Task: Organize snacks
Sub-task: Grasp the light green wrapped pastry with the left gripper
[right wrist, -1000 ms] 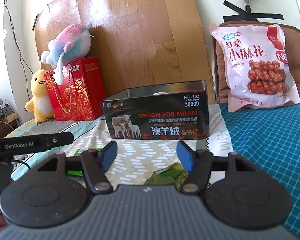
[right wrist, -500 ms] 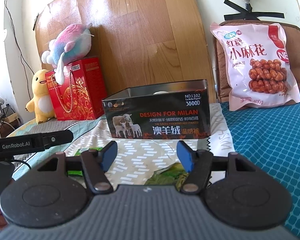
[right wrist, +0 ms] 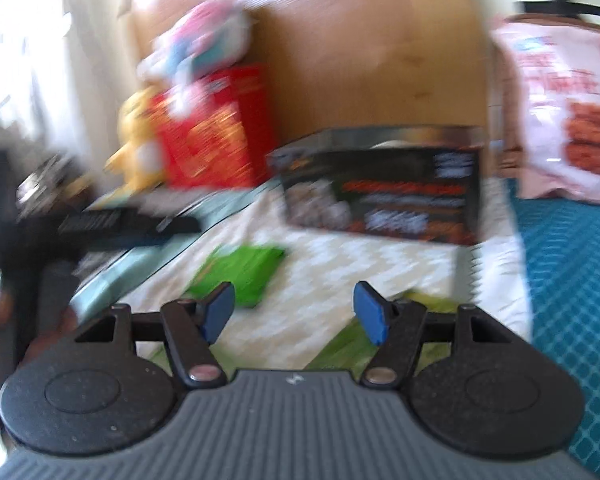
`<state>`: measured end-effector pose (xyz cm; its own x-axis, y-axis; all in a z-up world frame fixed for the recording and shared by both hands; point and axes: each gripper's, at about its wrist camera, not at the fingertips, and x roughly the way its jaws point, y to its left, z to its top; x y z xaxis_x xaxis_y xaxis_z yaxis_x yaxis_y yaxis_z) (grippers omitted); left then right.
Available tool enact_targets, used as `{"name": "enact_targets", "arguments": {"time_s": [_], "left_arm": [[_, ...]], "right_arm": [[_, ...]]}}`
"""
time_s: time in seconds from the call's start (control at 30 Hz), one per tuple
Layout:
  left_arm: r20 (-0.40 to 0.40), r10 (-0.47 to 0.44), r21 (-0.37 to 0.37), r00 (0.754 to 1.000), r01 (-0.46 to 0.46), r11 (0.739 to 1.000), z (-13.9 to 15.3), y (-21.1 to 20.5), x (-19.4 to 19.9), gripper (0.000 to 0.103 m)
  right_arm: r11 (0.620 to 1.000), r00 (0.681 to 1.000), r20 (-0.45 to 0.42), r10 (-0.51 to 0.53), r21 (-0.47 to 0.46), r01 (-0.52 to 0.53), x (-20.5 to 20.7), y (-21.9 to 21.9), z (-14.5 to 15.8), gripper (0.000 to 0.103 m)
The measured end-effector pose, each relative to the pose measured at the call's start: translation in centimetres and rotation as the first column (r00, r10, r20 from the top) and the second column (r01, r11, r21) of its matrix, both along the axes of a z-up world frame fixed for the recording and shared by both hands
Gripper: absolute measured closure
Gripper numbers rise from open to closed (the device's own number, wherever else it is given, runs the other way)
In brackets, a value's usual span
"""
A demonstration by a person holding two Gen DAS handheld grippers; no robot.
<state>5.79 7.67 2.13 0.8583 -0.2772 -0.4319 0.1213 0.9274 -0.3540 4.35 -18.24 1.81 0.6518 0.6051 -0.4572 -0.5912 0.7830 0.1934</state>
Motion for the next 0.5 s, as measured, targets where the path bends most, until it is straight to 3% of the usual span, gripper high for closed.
{"name": "enact_targets", "arguments": {"time_s": [0.1, 0.23, 0.4, 0.5], "left_arm": [[0.003, -0.083, -0.02, 0.997, 0.084, 0.996, 0.9, -0.3, -1.1, 0.019], [-0.101, -0.178, -0.018, 0.979, 0.177, 0.984, 0.6, -1.5, -2.1, 0.031], [-0.177, -0.259, -0.02, 0.949, 0.26, 0.965, -0.6, -3.3, -3.2, 0.033], [-0.219, -0.3, -0.025, 0.928, 0.302, 0.953, -1.6, -4.8, -3.1, 0.035]], "right_arm": [[0.993, 0.996, 0.021, 0.088, -0.077, -0.086, -1.9, 0.4, -0.1, 0.033], [0.974, 0.985, 0.003, 0.172, -0.149, -0.17, -3.5, 0.8, -0.7, 0.033], [0.96, 0.983, 0.017, 0.18, -0.221, -0.172, -4.7, 1.7, -1.6, 0.032], [0.965, 0.984, 0.016, 0.175, -0.202, -0.169, -4.6, 1.7, -1.6, 0.044]]}}
